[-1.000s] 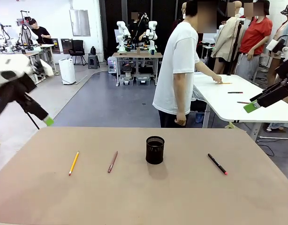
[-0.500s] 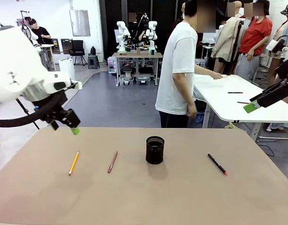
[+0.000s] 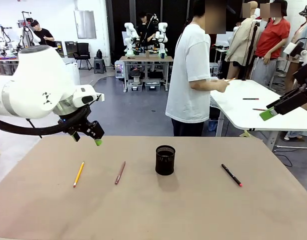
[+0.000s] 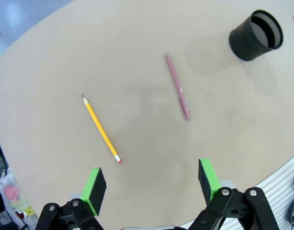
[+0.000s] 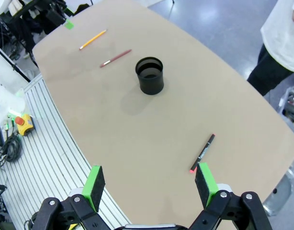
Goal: Place the pens into the pen holder.
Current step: Pick up a writing instrument from the table and place it into the Pen holder.
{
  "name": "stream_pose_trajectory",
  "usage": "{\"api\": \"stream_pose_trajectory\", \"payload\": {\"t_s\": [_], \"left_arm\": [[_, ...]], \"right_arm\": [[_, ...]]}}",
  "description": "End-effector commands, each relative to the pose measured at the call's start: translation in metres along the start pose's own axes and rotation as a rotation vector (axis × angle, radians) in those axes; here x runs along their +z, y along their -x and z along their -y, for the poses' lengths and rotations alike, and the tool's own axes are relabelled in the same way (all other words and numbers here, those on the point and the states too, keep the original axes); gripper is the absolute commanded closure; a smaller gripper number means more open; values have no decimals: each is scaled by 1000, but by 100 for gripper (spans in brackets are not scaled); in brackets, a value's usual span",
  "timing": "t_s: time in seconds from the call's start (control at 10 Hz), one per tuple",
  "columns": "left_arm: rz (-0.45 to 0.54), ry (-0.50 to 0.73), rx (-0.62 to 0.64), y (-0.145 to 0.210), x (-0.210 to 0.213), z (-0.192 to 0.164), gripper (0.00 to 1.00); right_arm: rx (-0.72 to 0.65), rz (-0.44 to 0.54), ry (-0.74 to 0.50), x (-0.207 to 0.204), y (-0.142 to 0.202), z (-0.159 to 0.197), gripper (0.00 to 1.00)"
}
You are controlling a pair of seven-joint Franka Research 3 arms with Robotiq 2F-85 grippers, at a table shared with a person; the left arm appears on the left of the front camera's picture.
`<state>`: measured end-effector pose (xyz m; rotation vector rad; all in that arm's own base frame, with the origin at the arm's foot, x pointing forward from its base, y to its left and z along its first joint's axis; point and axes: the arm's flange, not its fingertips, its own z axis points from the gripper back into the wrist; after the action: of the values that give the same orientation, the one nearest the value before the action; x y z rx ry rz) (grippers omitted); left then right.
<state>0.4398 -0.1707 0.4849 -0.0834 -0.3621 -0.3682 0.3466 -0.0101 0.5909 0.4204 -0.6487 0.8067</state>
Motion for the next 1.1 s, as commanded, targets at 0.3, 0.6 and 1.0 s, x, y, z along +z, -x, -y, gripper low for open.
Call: {"api": "stream_pose_trajectory", "payload": {"t_s": [0.3,0.6,1.0], "left_arm": [[5,-3,4,2,10,-2,0],[-62,-46,85,-26,-47,27,0],[-121,-25,120,-52,-136,43,0]], "right_arm": [[6,20,-16,0,-1,1,0],[6,20,-16,0,-1,1,0],[6,20,-16,0,-1,1,0]]}}
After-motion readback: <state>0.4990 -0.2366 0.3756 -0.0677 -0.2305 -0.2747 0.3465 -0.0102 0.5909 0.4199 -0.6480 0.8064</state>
